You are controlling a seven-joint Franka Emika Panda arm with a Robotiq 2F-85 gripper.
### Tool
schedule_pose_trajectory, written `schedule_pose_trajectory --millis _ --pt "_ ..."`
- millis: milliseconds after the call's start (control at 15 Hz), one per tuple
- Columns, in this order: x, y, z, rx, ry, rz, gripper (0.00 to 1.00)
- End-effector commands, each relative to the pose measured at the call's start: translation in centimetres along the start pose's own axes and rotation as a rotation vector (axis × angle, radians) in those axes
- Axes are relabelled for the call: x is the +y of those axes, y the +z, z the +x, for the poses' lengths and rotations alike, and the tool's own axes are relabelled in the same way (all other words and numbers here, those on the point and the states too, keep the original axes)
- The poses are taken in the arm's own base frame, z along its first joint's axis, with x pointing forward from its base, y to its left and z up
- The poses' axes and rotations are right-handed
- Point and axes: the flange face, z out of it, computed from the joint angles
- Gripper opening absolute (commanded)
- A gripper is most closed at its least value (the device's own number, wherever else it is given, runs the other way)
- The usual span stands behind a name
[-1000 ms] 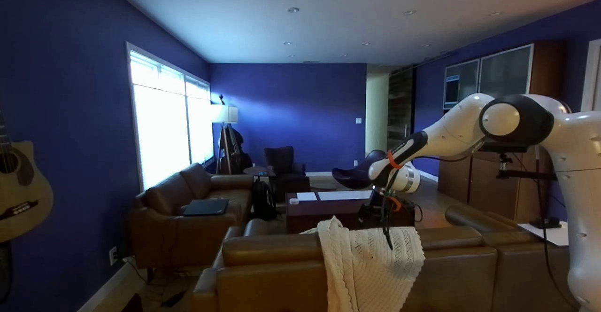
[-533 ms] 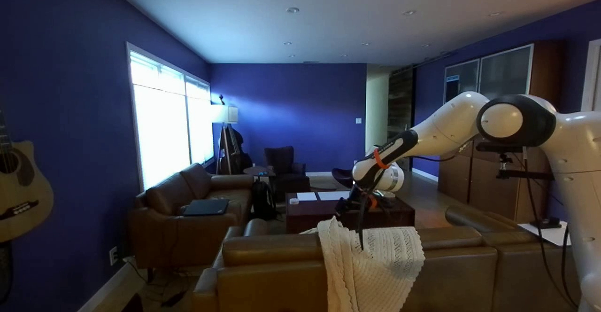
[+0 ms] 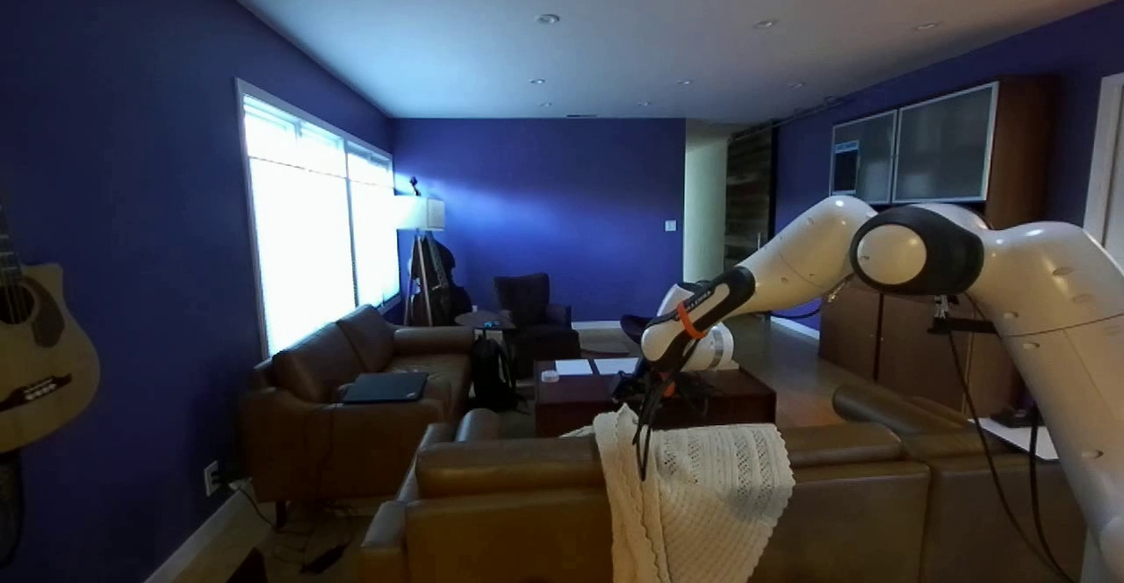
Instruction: Pull the white blanket to the right, spread the white blanket a little to the left side of the couch
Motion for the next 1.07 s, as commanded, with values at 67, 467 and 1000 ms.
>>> schedule_pose_trajectory --millis 67,467,1000 --pt "-2.5 3.4 1.7 0.074 0.002 -0.003 1.0" --pt "-4.8 7.3 2.2 0.106 0.029 -0.054 1.0" --pt "-4.9 10.0 3.3 0.135 0.08 -0.137 0.64"
